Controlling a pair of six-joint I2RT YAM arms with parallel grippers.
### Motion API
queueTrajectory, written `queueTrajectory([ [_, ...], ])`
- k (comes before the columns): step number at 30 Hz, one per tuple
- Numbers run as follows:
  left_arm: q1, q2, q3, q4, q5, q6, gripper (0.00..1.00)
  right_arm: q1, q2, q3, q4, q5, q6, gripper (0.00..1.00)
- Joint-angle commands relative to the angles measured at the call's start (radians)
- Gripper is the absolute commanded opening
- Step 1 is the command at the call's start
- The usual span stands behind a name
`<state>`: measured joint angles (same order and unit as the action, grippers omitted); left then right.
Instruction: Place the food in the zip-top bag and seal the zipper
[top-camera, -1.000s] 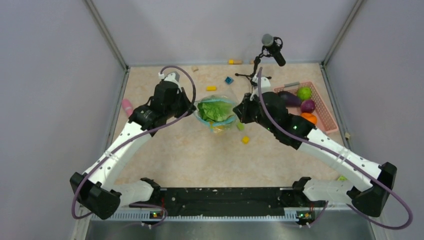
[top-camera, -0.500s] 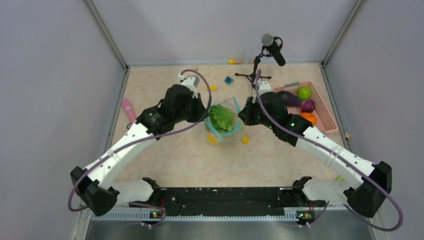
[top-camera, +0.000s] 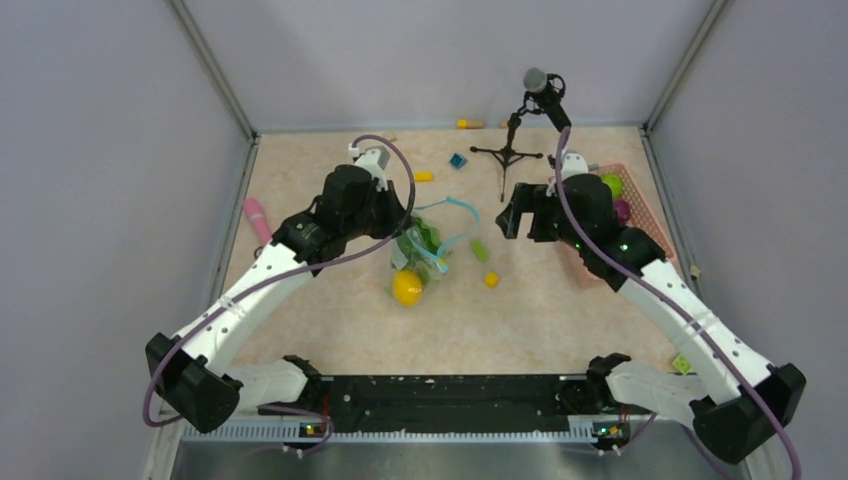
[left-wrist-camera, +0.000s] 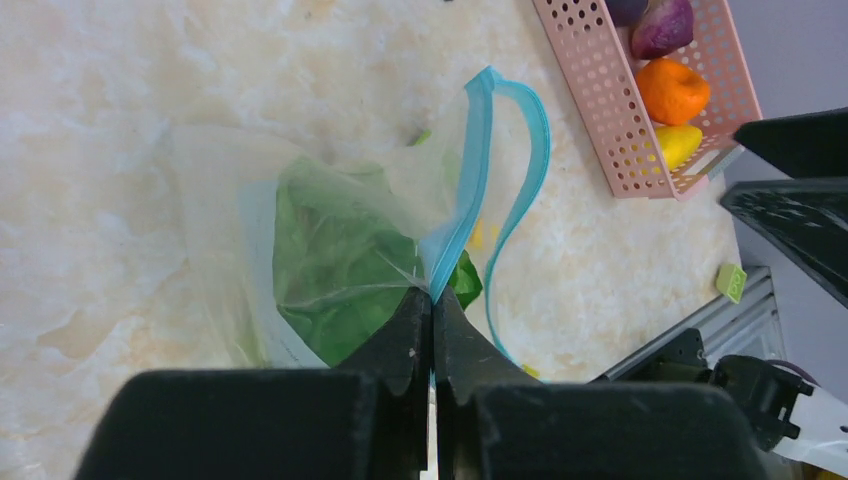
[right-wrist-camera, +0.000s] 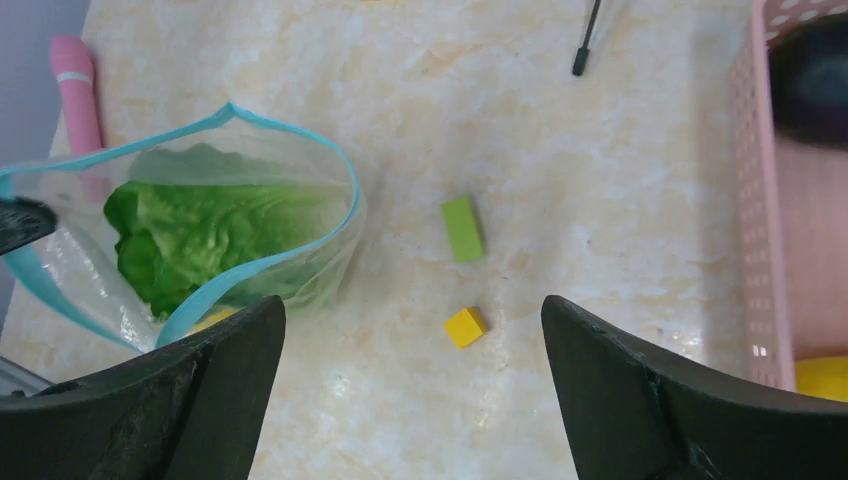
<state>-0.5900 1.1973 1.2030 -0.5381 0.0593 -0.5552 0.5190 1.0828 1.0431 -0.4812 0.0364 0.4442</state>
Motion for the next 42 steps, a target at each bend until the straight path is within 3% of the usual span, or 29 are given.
queueTrajectory([
  [1,0.047,0.026,-0.043,0.167,0.114,-0.034,0.0,-0.022,-0.106,0.044,-0.071,0.092,-0.119,0.99],
  [6,0.078,0.071,-0.04,0.219,0.215,-0.028,0.0,-0.2,0.001,0.136,-0.085,0.131,-0.28,0.99],
  [10,0.087,0.111,-0.013,0.216,0.284,0.013,0.0,-0.455,0.233,0.208,-0.059,-0.041,-0.6,0.98],
  [13,0.089,0.124,-0.006,0.219,0.33,0.042,0.0,-0.601,0.382,0.279,-0.02,-0.254,-0.852,0.95],
  [19,0.091,0.133,-0.029,0.239,0.351,0.074,0.0,-0.616,0.601,0.337,0.061,-0.349,-1.118,0.93],
  [32,0.09,0.19,-0.009,0.239,0.387,0.091,0.0,-0.616,0.882,0.37,0.142,-0.403,-1.243,0.87],
  [34,0.09,0.196,-0.01,0.241,0.392,0.086,0.0,-0.616,0.911,0.384,0.135,-0.414,-1.244,0.79],
  [37,0.09,0.199,-0.009,0.245,0.408,0.077,0.0,-0.616,0.913,0.423,0.08,-0.399,-1.221,0.47],
  [38,0.091,0.198,-0.006,0.246,0.416,0.076,0.0,-0.616,0.892,0.424,0.069,-0.39,-1.214,0.41],
  [42,0.09,0.178,-0.011,0.247,0.431,0.069,0.0,-0.616,0.698,0.339,0.122,-0.286,-1.143,0.33],
])
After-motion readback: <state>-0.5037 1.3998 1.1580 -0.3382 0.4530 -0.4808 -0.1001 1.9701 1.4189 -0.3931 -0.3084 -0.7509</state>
